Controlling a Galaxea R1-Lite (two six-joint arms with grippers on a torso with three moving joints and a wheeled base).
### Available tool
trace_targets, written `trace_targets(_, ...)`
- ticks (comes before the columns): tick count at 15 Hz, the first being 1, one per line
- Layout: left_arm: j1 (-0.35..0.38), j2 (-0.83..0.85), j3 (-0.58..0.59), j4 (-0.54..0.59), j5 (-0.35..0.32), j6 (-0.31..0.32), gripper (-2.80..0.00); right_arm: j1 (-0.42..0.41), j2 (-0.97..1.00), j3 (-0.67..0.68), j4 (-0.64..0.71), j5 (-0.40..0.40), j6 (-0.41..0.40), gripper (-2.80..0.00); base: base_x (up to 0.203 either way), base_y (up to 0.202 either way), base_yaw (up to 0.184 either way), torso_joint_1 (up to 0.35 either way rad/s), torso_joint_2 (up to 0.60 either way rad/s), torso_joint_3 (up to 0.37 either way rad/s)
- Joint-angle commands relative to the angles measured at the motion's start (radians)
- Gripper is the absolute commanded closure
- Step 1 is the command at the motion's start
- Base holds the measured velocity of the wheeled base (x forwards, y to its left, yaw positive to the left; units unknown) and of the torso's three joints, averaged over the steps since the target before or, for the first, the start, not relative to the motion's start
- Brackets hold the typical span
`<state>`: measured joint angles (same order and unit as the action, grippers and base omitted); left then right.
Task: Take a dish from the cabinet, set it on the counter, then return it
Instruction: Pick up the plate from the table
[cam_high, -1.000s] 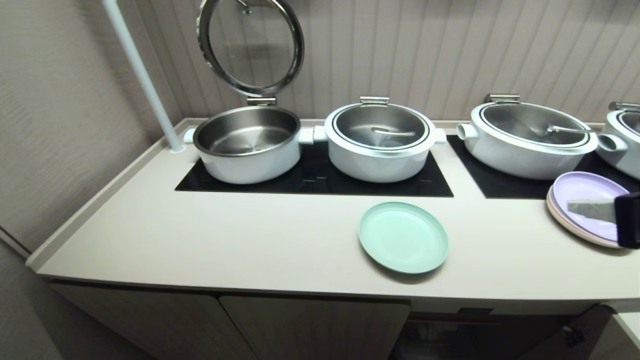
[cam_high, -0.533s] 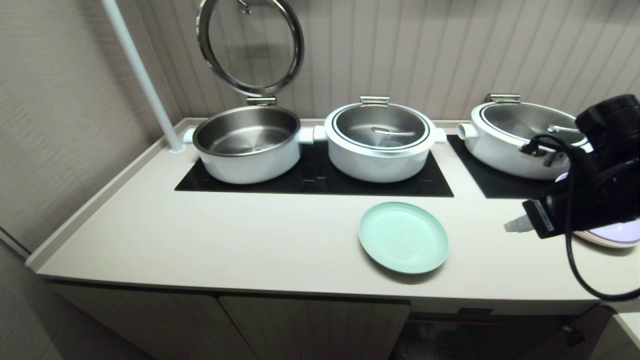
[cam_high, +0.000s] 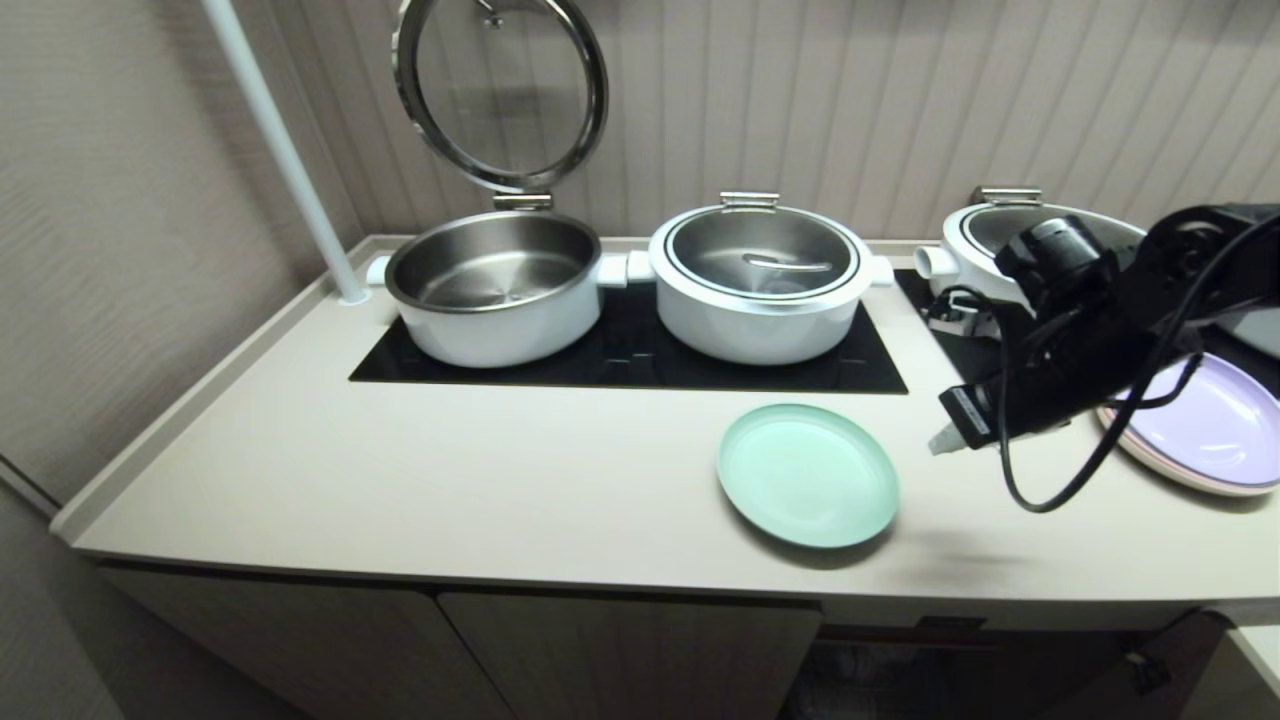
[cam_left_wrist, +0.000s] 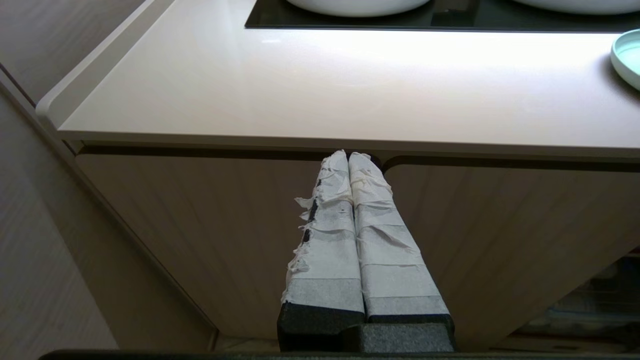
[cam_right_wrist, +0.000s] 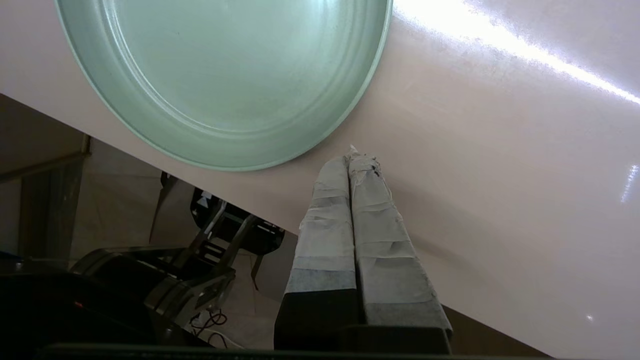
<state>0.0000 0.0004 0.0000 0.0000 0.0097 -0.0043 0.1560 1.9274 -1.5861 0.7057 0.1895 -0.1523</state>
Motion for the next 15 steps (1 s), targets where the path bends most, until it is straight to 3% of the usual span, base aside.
trace_targets(1, 0.000, 0.000, 0.000, 0.000, 0.001, 0.000, 0.00, 0.005, 0.066, -0.038, 0.009, 0.001, -0.001, 0.00, 0.000, 0.000, 0.000, 0.000, 0.00, 0.000)
trace_targets(2, 0.000, 0.000, 0.000, 0.000, 0.000, 0.000, 0.00, 0.005, 0.075, -0.045, 0.011, 0.001, -0.001, -2.23, 0.000, 0.000, 0.000, 0.000, 0.00, 0.000)
trace_targets(3, 0.000, 0.000, 0.000, 0.000, 0.001, 0.000, 0.00, 0.005, 0.082, -0.048, 0.012, 0.002, 0.002, -2.80, 0.000, 0.000, 0.000, 0.000, 0.00, 0.000)
trace_targets(10, 0.000, 0.000, 0.000, 0.000, 0.001, 0.000, 0.00, 0.010, 0.099, -0.049, 0.011, 0.001, -0.001, -2.80, 0.000, 0.000, 0.000, 0.000, 0.00, 0.000)
trace_targets(15, 0.000, 0.000, 0.000, 0.000, 0.001, 0.000, 0.00, 0.040, 0.137, -0.079, 0.013, -0.064, 0.002, -2.80, 0.000, 0.000, 0.000, 0.000, 0.00, 0.000)
